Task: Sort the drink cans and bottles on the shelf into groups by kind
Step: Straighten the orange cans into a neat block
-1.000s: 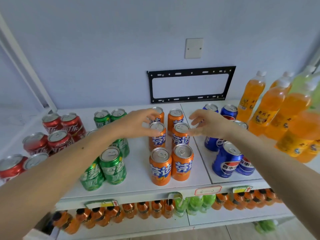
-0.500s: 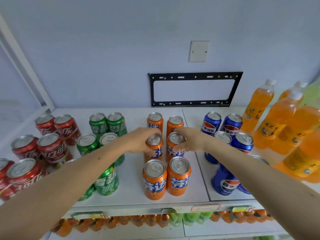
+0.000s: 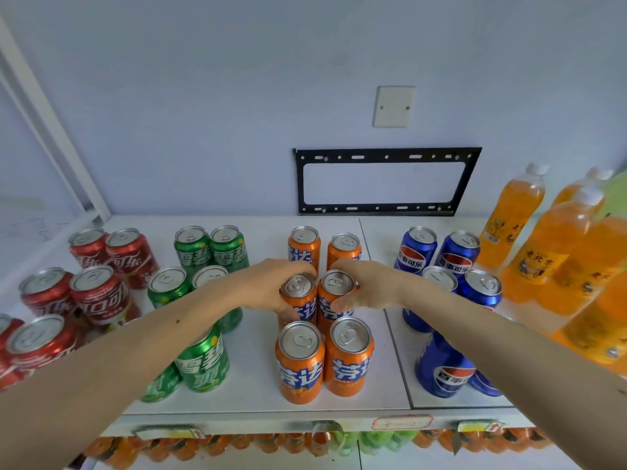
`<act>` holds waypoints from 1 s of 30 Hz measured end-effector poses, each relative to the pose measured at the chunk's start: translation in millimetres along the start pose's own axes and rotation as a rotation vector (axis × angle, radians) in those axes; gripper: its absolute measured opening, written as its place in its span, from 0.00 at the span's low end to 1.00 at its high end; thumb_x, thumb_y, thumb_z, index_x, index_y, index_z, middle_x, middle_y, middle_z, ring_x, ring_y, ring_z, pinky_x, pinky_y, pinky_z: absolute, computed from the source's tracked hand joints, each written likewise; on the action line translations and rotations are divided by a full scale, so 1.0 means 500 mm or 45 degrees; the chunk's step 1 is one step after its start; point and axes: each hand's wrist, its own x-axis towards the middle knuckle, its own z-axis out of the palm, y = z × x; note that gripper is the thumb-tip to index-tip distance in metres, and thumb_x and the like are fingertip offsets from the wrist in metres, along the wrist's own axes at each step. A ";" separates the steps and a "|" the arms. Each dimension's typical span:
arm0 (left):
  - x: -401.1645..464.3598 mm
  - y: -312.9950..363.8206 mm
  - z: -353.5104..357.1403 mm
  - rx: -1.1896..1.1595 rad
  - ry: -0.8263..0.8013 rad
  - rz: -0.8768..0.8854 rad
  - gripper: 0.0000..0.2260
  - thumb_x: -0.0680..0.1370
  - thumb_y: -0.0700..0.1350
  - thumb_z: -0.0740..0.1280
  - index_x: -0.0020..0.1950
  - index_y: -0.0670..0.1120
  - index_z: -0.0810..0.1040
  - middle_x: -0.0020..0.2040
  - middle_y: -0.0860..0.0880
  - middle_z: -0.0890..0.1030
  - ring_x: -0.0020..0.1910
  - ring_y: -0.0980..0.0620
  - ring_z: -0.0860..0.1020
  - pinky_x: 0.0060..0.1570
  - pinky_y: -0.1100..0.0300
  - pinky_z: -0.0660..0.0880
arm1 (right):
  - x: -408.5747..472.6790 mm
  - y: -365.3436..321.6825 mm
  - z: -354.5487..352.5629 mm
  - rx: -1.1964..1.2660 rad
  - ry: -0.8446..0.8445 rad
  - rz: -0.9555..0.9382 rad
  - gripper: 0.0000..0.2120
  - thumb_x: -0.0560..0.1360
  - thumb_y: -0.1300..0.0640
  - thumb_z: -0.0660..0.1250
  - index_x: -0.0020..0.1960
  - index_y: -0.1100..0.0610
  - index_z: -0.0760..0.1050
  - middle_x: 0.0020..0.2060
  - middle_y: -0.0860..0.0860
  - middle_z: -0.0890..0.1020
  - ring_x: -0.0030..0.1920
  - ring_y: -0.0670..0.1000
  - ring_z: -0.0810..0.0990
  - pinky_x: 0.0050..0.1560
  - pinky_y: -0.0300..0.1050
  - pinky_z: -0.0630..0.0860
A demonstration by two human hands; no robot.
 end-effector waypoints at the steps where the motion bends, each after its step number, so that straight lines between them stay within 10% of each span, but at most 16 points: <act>1: -0.002 -0.001 -0.011 -0.025 -0.009 -0.011 0.34 0.68 0.49 0.78 0.71 0.55 0.67 0.68 0.55 0.73 0.64 0.55 0.73 0.63 0.55 0.72 | -0.006 0.000 -0.013 0.003 0.006 0.008 0.32 0.73 0.45 0.71 0.72 0.52 0.63 0.66 0.51 0.74 0.64 0.53 0.75 0.62 0.47 0.73; 8: 0.068 -0.020 -0.099 -0.111 0.273 -0.085 0.31 0.74 0.51 0.72 0.74 0.54 0.64 0.71 0.49 0.70 0.67 0.51 0.71 0.61 0.58 0.69 | 0.048 0.027 -0.100 -0.031 0.420 0.190 0.33 0.75 0.43 0.69 0.73 0.56 0.63 0.68 0.56 0.73 0.65 0.54 0.74 0.61 0.48 0.72; 14: 0.181 -0.047 -0.063 -0.020 0.136 -0.178 0.31 0.77 0.52 0.68 0.77 0.51 0.59 0.76 0.46 0.63 0.73 0.46 0.64 0.68 0.52 0.66 | 0.129 0.033 -0.062 0.056 0.216 0.313 0.31 0.76 0.47 0.67 0.73 0.56 0.60 0.66 0.58 0.73 0.56 0.56 0.77 0.45 0.46 0.81; 30: 0.168 -0.078 -0.053 -0.055 0.145 -0.183 0.27 0.76 0.53 0.69 0.72 0.49 0.66 0.70 0.48 0.72 0.66 0.48 0.72 0.60 0.55 0.72 | 0.189 0.033 -0.061 0.195 0.155 0.168 0.26 0.76 0.52 0.69 0.70 0.55 0.65 0.64 0.56 0.74 0.58 0.56 0.76 0.45 0.45 0.81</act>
